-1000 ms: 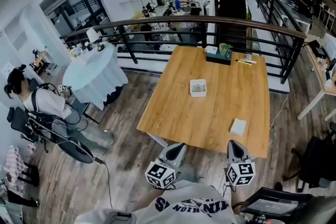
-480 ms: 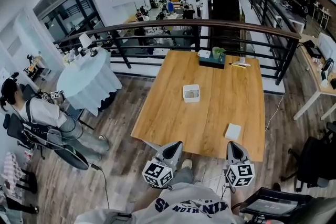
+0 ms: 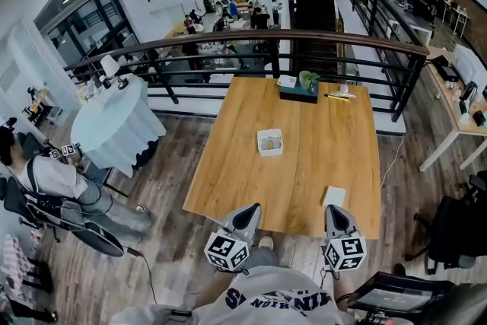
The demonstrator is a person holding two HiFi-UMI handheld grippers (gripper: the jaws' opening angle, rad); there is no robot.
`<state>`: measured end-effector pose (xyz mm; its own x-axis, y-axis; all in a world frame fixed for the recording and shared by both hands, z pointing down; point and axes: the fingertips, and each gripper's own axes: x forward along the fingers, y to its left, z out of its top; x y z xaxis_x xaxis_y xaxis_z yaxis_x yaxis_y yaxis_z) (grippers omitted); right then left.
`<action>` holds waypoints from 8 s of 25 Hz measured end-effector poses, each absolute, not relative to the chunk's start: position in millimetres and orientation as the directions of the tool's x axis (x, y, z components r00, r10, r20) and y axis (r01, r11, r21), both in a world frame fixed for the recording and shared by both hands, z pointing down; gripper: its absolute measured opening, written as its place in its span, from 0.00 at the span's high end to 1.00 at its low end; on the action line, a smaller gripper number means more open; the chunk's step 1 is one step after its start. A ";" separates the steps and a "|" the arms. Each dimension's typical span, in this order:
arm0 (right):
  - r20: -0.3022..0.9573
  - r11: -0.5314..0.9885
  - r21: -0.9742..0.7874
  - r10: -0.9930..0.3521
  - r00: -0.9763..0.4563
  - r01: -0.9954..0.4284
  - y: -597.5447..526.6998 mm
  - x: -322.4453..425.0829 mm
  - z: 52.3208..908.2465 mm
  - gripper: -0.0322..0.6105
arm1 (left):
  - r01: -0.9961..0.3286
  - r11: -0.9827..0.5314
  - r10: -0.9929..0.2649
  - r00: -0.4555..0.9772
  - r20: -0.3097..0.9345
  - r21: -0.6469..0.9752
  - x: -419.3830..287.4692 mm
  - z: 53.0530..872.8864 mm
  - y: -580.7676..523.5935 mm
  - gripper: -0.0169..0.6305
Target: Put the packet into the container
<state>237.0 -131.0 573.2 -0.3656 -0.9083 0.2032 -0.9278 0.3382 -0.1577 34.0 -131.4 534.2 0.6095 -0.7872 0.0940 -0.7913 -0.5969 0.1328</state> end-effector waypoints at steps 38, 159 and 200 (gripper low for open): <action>0.230 0.231 -0.085 -0.942 -0.245 -0.969 -246.0 117.9 540.4 0.94 | -0.682 -0.709 -0.686 0.726 0.052 0.179 -71.9 532.2 -267.9 0.98; 1.000 0.956 -0.004 0.012 0.026 -0.292 -249.5 324.1 972.2 0.24 | -0.770 -0.620 -0.763 0.637 0.110 0.149 -35.4 534.4 -301.0 0.98; 0.997 0.983 -0.072 0.073 0.004 -0.168 -255.3 297.6 805.3 0.25 | -0.741 -0.650 -0.737 0.668 0.097 0.167 -28.7 538.1 -299.0 0.98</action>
<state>297.6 -255.3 805.3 0.0037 0.0733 0.9973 -0.1678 0.9832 -0.0716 -28.7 -299.0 538.1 0.6684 -0.7375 0.0967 -0.7413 -0.6501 0.1668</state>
